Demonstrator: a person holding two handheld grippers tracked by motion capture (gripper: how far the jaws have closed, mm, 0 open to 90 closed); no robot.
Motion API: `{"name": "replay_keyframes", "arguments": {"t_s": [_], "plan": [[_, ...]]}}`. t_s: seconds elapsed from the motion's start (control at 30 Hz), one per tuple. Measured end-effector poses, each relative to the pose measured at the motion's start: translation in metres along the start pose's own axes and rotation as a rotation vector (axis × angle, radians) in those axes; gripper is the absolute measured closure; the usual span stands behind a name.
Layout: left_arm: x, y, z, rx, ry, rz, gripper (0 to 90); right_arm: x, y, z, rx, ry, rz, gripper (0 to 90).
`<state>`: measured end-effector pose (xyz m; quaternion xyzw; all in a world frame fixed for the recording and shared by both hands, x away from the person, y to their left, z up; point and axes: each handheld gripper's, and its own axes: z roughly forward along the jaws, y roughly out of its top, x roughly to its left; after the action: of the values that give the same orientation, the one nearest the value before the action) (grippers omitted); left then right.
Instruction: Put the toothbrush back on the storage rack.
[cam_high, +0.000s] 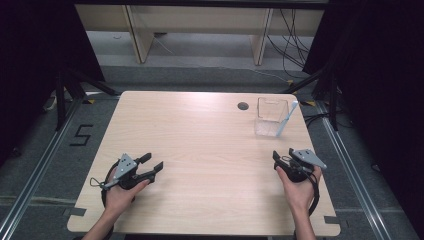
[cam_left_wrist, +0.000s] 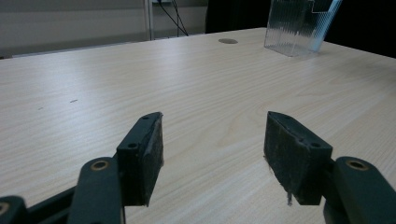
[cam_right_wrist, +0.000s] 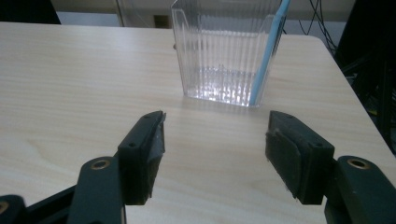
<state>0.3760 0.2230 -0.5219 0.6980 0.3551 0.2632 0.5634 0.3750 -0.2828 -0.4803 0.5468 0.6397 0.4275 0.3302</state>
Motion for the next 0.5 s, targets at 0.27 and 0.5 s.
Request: {"name": "replay_keyframes", "arguments": {"t_s": [0.27,0.5], "plan": [[0.0,0.0,0.0,-0.001,0.001,0.001,37.5,0.001,-0.022,-0.011,0.02,0.018,0.006,38.1],[0.0,0.0,0.0,-0.003,0.001,0.003,37.5,0.004,-0.035,-0.02,0.019,0.012,0.011,38.1]]}}
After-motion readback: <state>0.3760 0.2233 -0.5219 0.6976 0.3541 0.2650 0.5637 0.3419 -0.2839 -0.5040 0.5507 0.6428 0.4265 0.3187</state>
